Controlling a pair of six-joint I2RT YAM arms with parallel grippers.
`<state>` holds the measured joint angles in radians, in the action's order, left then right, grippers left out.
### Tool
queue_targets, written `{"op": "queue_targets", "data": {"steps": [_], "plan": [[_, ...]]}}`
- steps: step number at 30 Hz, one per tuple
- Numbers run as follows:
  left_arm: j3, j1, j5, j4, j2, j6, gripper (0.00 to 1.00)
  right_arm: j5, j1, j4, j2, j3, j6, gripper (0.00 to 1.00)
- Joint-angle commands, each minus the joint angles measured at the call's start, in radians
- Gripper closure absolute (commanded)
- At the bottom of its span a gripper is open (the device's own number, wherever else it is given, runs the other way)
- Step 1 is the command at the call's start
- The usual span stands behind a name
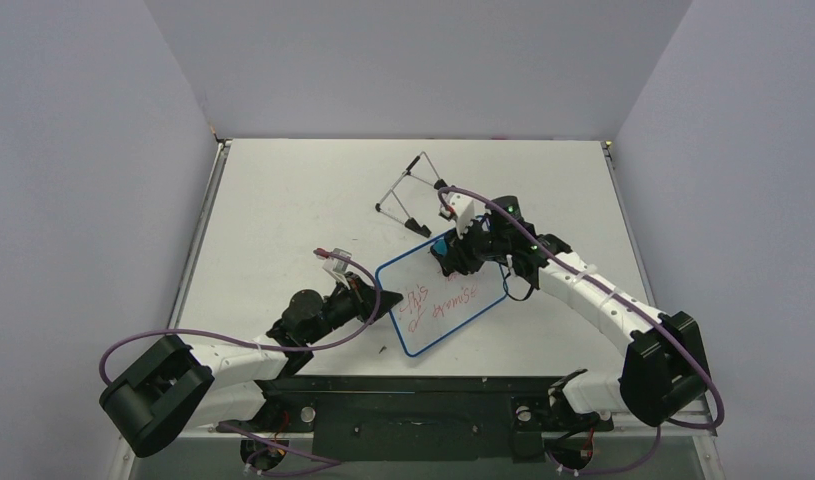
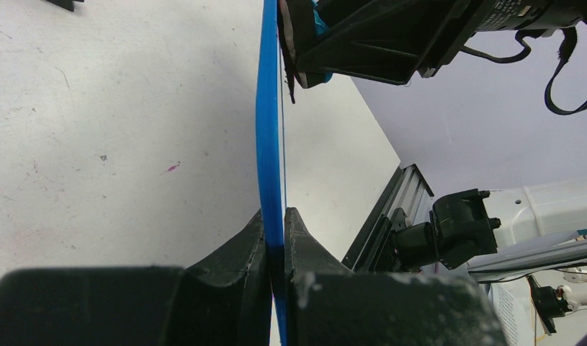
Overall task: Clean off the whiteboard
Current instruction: Erase the whiteboard at the center of the board.
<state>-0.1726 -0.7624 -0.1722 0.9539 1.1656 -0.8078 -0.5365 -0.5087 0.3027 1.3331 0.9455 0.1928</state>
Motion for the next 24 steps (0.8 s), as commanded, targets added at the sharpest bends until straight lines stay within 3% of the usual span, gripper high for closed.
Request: {"op": "queue_targets", "data": {"steps": [1, 5, 11, 15, 20, 24], "plan": [[-0.055, -0.003, -0.048, 0.155, -0.013, -0.002, 1.00, 0.108, 0.058, -0.031, -0.006, 0.003, -0.026, 1.00], [-0.055, -0.004, -0.052, 0.156, -0.010, -0.002, 1.00, 0.211, 0.169, -0.054, 0.026, 0.004, -0.092, 1.00], [-0.048, -0.003, -0.055, 0.169, -0.007, -0.006, 1.00, 0.264, 0.189, -0.064, 0.037, 0.005, -0.112, 1.00], [-0.038, -0.003, -0.051, 0.172, -0.011, -0.008, 1.00, 0.147, 0.141, -0.044, 0.035, 0.012, -0.083, 1.00], [-0.042, -0.004, -0.048, 0.174, -0.005, -0.009, 1.00, -0.007, -0.010, -0.015, -0.016, 0.016, -0.018, 1.00], [-0.048, -0.004, -0.036, 0.163, 0.000, -0.012, 1.00, -0.051, -0.081, 0.015, -0.019, 0.030, -0.001, 1.00]]}}
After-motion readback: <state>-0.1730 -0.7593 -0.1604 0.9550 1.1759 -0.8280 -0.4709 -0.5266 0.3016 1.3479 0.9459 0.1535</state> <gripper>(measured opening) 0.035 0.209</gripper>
